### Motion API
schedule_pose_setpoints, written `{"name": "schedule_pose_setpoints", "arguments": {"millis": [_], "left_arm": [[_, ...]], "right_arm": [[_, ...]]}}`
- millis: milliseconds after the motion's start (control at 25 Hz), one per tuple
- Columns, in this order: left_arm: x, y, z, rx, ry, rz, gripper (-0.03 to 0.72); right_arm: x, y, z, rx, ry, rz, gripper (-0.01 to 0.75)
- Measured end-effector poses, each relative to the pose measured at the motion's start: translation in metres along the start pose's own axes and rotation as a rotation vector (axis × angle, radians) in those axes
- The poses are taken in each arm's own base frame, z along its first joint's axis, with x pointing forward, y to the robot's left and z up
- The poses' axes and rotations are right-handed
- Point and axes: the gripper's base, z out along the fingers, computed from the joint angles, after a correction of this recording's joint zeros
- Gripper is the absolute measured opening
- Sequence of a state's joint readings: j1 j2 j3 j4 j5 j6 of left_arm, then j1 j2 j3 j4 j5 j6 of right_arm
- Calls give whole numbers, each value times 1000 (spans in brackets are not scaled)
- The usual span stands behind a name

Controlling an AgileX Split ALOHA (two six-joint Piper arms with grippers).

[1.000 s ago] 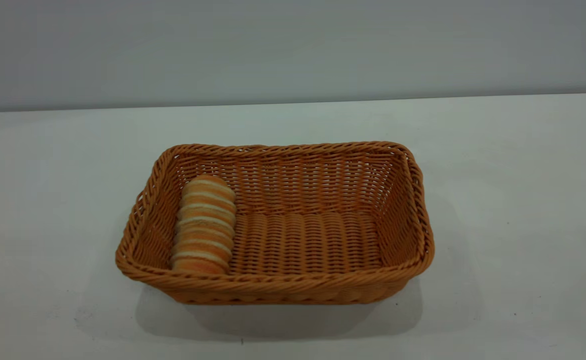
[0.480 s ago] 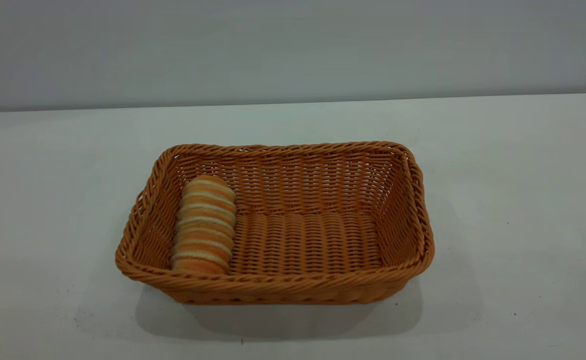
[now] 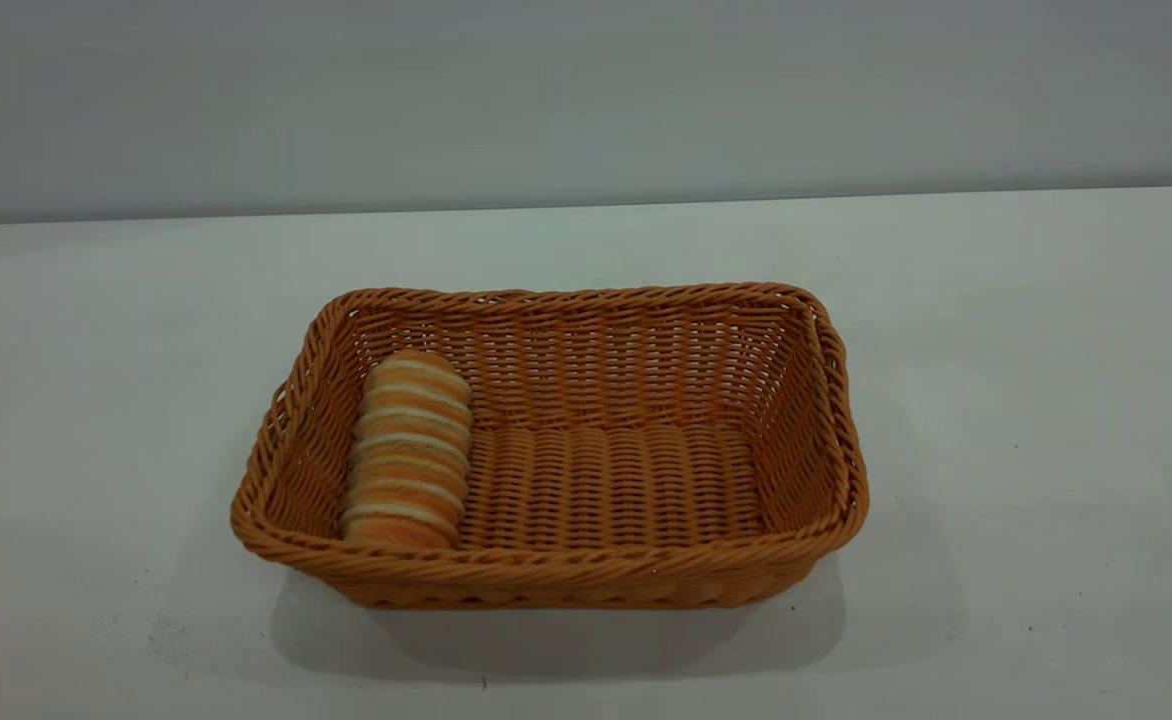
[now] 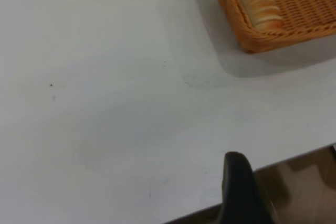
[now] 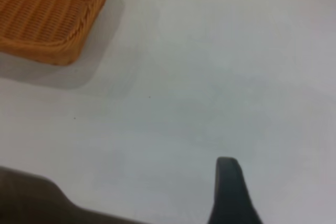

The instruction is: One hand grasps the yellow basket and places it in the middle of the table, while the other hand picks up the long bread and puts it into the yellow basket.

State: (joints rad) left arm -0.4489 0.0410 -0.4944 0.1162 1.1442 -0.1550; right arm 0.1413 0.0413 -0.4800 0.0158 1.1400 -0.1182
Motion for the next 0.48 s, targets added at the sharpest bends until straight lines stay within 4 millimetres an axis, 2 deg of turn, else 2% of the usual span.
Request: {"name": "schedule_pose_setpoints", "arguments": {"millis": [480], "left_arm": [[1, 0, -1, -18, -9, -17, 491]], "right_arm": [[1, 0, -2, 10, -14, 7, 525]]}}
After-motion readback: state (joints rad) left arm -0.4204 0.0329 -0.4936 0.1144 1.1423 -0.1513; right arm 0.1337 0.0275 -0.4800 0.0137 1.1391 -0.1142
